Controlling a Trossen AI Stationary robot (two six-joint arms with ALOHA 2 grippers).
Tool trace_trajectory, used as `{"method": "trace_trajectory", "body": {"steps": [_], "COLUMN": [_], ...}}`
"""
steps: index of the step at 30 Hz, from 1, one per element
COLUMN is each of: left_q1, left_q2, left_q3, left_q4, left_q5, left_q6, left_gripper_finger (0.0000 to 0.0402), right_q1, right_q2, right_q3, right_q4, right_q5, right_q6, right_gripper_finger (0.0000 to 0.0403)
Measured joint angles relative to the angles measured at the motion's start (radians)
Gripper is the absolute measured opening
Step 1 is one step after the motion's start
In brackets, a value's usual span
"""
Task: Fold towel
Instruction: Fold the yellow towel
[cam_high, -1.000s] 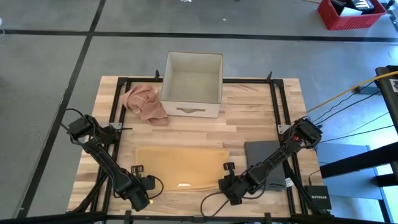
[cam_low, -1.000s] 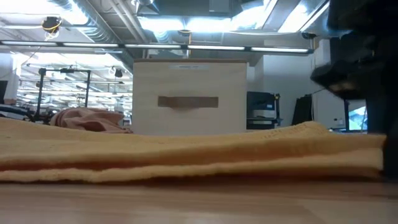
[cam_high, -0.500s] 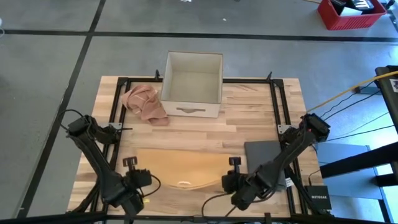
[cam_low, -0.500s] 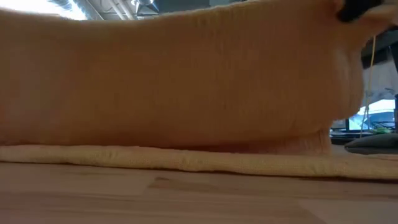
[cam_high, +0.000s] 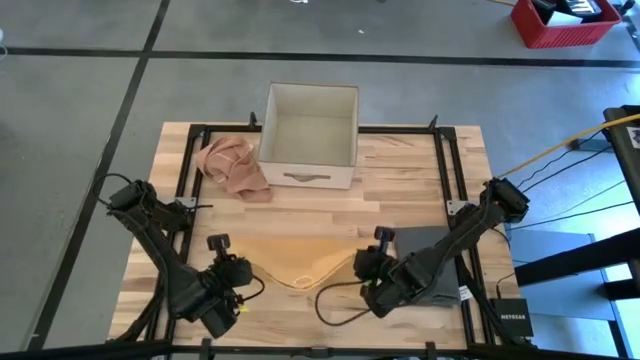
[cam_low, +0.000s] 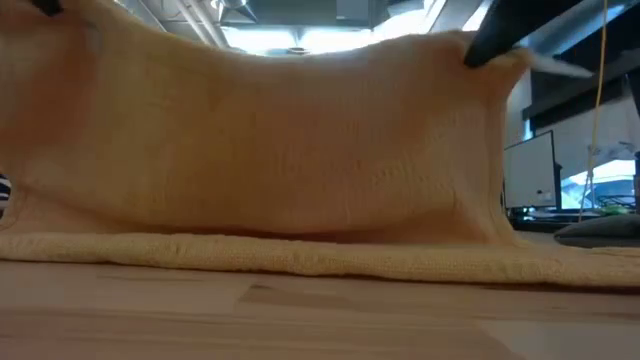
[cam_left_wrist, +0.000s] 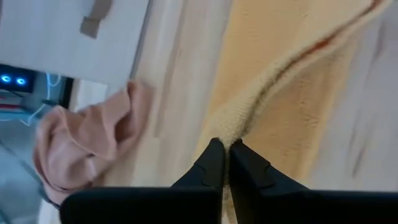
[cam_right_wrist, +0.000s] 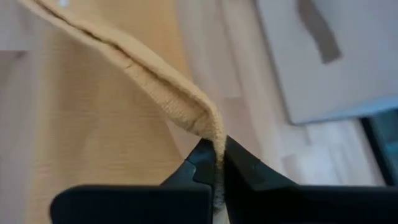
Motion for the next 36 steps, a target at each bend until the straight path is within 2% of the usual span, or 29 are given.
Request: {"method": "trace_trajectory", "body": {"steps": [6, 12, 17, 20, 23, 29, 31, 34, 36], "left_q1": [0.07, 0.138, 0.187, 0.21, 0.226, 0.163, 0.13, 0.091, 0.062], "left_q2": [-0.022, -0.112, -0.198, -0.232, -0.243, -0.244, -0.244, -0.244, -0.244], "left_q3": [-0.051, -0.262, -0.44, -0.518, -0.563, -0.579, -0.579, -0.579, -0.578], "left_q4": [0.001, 0.001, 0.001, 0.003, 0.033, 0.134, 0.203, 0.326, 0.38], "left_q5": [-0.04, -0.04, -0.054, -0.116, -0.121, 0.045, 0.139, 0.342, 0.404], "left_q6": [0.089, 0.038, 0.008, 0.011, 0.033, 0.066, 0.092, 0.123, 0.112], "left_gripper_finger": [0.0002, 0.0003, 0.0004, 0.0004, 0.0005, 0.0005, 0.0005, 0.0005, 0.0005], "right_q1": [-0.068, -0.138, -0.218, -0.266, -0.298, -0.251, -0.222, -0.184, -0.164], "right_q2": [-0.007, -0.007, -0.008, -0.008, -0.008, -0.008, -0.008, -0.008, -0.008], "right_q3": [0.0, -0.028, -0.07, -0.093, -0.117, -0.128, -0.128, -0.128, -0.128], "right_q4": [-0.108, -0.134, -0.121, -0.088, -0.028, 0.074, 0.104, 0.164, 0.207], "right_q5": [0.032, 0.05, 0.009, 0.006, -0.056, -0.223, -0.287, -0.381, -0.442], "right_q6": [0.048, 0.059, 0.058, 0.042, 0.018, -0.013, -0.023, -0.036, -0.036], "right_gripper_finger": [0.0012, 0.0013, 0.0013, 0.0014, 0.0015, 0.0016, 0.0016, 0.0016, 0.0016]}}
